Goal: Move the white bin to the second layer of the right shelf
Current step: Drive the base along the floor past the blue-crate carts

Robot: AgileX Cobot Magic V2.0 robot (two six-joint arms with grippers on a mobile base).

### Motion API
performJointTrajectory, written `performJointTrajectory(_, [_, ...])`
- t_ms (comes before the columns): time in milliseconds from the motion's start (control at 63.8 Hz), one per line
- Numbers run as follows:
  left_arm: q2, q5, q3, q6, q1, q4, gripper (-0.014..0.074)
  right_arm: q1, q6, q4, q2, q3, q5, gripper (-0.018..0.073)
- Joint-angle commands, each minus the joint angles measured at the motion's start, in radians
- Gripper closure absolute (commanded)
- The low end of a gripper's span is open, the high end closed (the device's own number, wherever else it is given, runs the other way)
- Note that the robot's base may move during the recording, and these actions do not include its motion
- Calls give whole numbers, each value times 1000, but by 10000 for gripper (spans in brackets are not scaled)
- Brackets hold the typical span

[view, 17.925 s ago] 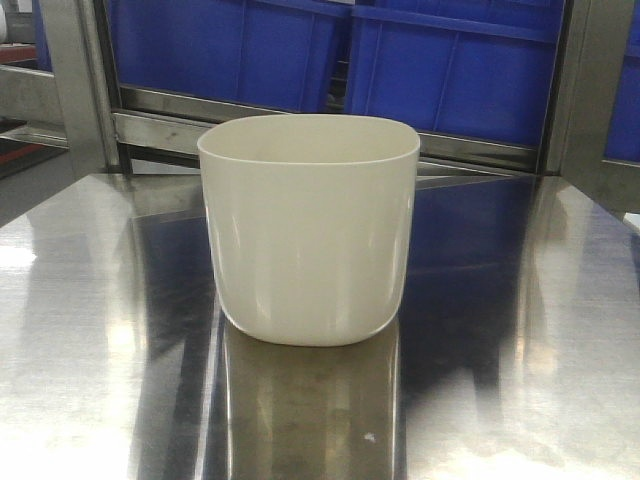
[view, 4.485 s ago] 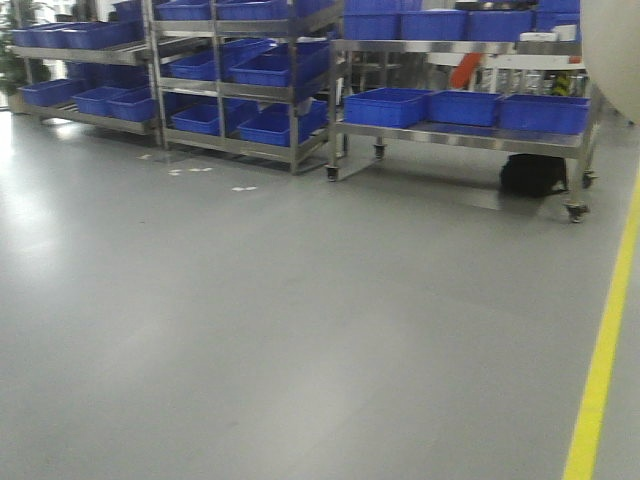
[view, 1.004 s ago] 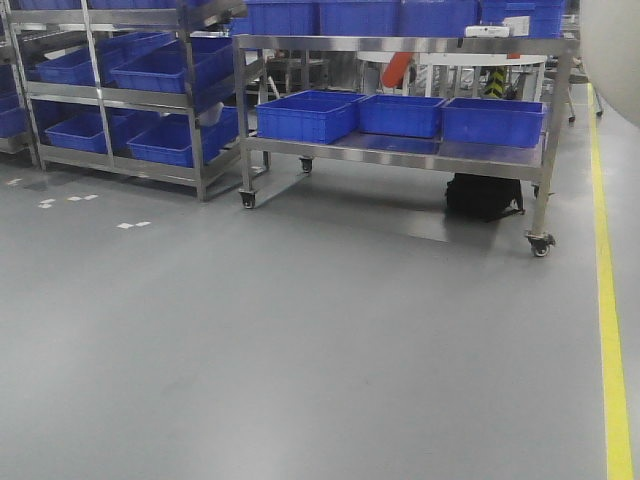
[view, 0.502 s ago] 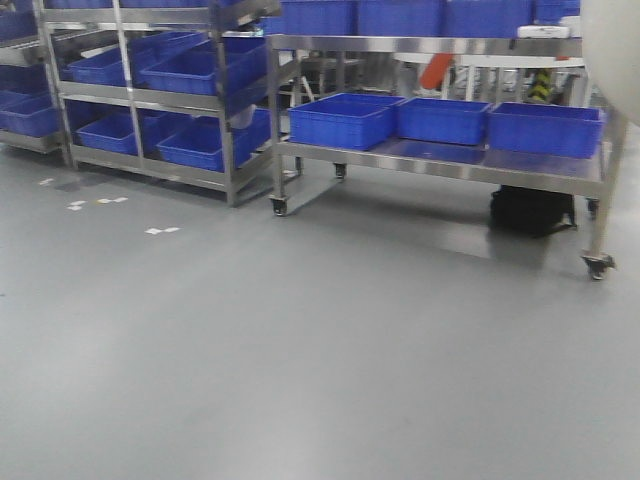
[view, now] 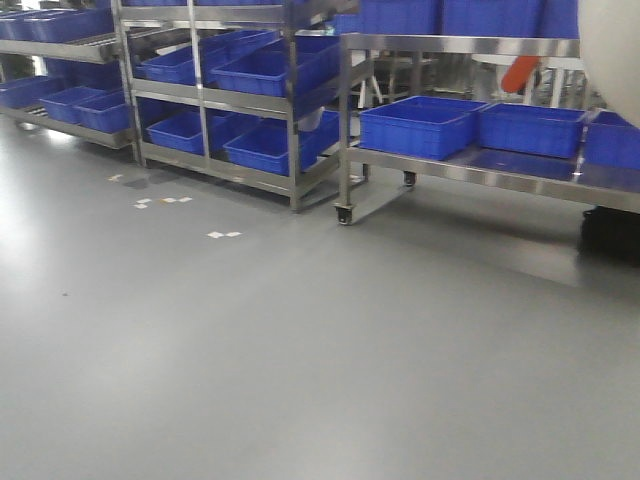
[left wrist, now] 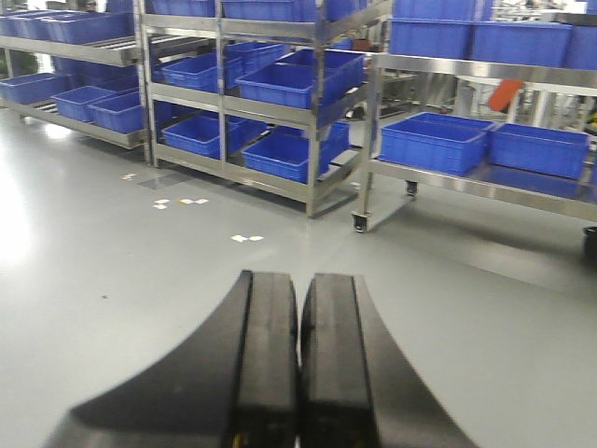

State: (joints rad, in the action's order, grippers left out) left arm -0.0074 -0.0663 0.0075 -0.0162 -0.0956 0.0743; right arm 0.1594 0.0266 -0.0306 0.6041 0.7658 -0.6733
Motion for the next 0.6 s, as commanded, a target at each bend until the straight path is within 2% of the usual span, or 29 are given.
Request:
performJointTrajectory(0, [-2,86,37,7,-6,1,512,-7,2,0,1,30,92,503])
performJointTrajectory(580, [-2,86,37,7,-6,1,512,-7,2,0,2,30,93,503])
